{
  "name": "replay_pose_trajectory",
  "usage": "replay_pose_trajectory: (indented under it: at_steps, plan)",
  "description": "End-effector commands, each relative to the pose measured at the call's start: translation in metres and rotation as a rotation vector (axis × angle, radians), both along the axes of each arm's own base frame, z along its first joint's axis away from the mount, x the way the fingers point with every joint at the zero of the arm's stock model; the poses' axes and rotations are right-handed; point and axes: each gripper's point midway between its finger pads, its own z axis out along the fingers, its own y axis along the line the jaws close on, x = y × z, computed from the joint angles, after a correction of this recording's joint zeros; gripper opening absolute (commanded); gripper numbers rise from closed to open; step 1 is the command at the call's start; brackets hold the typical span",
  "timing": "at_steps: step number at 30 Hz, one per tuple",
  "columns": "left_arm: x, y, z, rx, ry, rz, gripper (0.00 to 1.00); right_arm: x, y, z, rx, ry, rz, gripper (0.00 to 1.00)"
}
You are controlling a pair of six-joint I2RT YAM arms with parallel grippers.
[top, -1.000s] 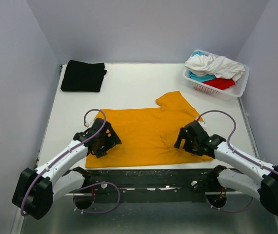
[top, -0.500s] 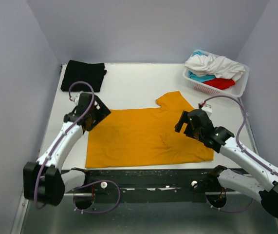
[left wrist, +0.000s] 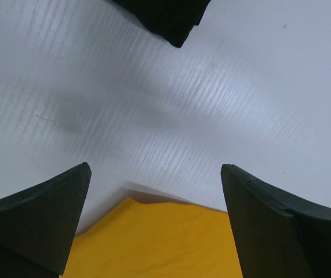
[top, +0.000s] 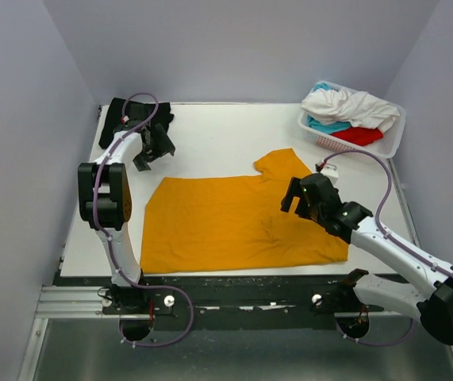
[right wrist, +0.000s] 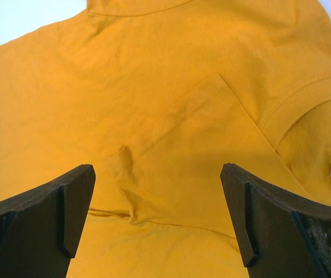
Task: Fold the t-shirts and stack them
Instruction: Fold the flattened tshirt in 1/3 of the way
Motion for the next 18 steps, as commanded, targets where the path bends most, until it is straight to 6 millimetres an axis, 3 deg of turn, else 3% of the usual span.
replay_pose_trajectory:
  at_steps: [1,6,15,18]
  plan:
    - [-0.022,-0.005,-0.004,-0.013,0.125,-0.063,0.98,0.012,-0.003,0.024,0.007,-0.088,-0.030,1.00]
    - [-0.027,-0.028,-0.012,-0.115,0.128,-0.117,0.97,0.010,-0.004,0.029,0.021,-0.099,-0.030,1.00]
    - [-0.046,-0.041,-0.016,-0.085,0.187,-0.132,0.98,0.002,-0.014,0.037,0.014,-0.135,-0.040,1.00]
    - [-0.048,-0.041,-0.016,-0.080,0.184,-0.133,0.99,0.010,-0.007,0.029,0.006,-0.168,0.008,1.00]
